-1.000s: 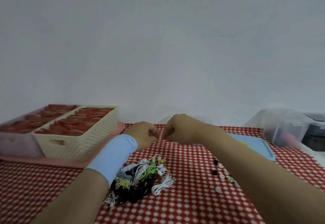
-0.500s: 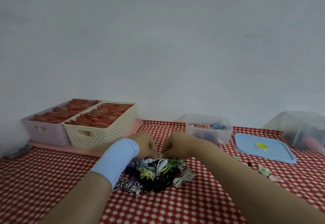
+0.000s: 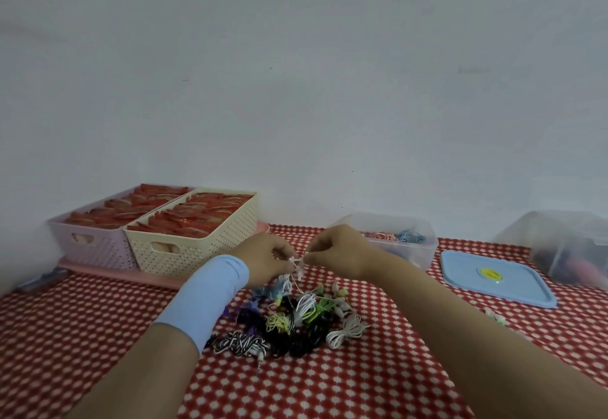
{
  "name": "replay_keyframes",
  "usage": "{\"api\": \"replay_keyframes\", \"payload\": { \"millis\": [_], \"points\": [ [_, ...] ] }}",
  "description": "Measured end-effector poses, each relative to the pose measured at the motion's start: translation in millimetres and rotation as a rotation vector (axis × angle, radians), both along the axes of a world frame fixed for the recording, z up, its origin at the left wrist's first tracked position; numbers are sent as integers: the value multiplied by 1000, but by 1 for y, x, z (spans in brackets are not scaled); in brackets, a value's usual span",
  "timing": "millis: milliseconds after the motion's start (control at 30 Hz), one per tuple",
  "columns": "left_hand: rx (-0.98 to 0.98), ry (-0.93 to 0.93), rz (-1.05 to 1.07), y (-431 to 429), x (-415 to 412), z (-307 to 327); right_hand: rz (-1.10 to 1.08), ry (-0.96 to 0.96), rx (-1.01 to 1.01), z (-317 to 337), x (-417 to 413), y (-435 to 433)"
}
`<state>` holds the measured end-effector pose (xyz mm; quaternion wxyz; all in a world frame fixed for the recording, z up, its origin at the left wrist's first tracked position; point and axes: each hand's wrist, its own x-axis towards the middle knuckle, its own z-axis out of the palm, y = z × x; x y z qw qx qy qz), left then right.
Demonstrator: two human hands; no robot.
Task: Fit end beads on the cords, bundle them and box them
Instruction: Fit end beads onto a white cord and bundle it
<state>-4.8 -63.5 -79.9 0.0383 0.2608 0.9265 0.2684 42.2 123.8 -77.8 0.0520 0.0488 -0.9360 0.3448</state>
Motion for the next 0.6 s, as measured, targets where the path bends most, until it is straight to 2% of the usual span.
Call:
{"api": "replay_keyframes", "payload": {
  "millis": [233, 367, 467, 600],
  "points": [
    [219, -93, 28, -1, 5, 4, 163, -42, -95, 3, 5, -8],
    [409, -237, 78, -6, 7, 5, 156, 22, -20, 0, 5, -14],
    [411, -273, 51, -7, 8, 3, 112, 61, -30, -5, 2, -14],
    [611, -542, 1, -7, 13, 5, 22, 86, -61, -6, 1, -8]
  ]
}}
